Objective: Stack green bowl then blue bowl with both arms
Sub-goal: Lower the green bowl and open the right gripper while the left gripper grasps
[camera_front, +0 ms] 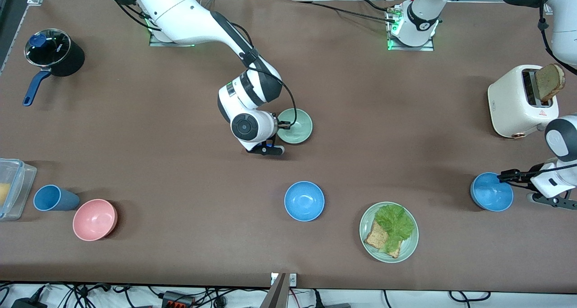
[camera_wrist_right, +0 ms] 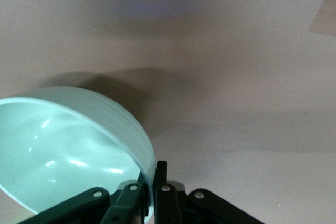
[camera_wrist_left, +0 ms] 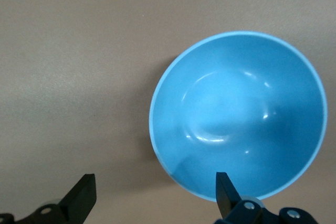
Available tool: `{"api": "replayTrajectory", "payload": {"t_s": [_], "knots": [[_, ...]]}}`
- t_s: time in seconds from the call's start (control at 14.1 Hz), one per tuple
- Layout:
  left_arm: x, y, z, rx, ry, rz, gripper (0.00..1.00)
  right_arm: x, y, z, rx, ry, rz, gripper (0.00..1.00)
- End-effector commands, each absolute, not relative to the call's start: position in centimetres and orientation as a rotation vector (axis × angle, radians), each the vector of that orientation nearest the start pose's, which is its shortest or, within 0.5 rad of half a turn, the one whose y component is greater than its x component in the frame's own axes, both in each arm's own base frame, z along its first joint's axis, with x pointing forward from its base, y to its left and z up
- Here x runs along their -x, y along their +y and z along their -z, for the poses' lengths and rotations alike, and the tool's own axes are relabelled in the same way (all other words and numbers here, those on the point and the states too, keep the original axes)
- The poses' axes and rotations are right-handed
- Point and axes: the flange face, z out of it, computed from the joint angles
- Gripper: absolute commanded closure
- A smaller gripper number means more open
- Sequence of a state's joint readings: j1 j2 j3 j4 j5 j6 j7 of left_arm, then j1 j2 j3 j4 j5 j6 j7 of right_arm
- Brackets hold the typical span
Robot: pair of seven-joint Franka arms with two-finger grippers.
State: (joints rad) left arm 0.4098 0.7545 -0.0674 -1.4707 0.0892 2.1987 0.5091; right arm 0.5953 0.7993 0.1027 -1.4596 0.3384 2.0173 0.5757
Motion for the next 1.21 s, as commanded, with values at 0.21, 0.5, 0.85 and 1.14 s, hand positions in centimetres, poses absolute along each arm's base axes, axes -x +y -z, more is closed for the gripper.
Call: {"api": "replayTrajectory", "payload": {"t_s": [0.21, 0.5, 0.85, 1.14], "knots": [[-68.3, 25.3, -22.3, 3.093, 0.399, 0.004, 0.19, -54.0, 46.5, -24.2, 2.94, 0.354, -0.513, 0.0], [-68.7, 25.0, -21.8, 3.108, 0.376, 0.065, 0.32, -59.3, 40.2, -35.2, 2.932, 0.413, -0.261, 0.0], [-68.7, 25.0, -21.8, 3.127, 0.36, 0.08, 0.73, -62.2, 31.7, -43.5, 3.078, 0.478, -0.009, 0.0], [-68.7, 25.1, -21.8, 3.129, 0.358, 0.082, 0.95, -64.3, 24.0, -47.9, 3.108, 0.476, 0.079, 0.0]]}}
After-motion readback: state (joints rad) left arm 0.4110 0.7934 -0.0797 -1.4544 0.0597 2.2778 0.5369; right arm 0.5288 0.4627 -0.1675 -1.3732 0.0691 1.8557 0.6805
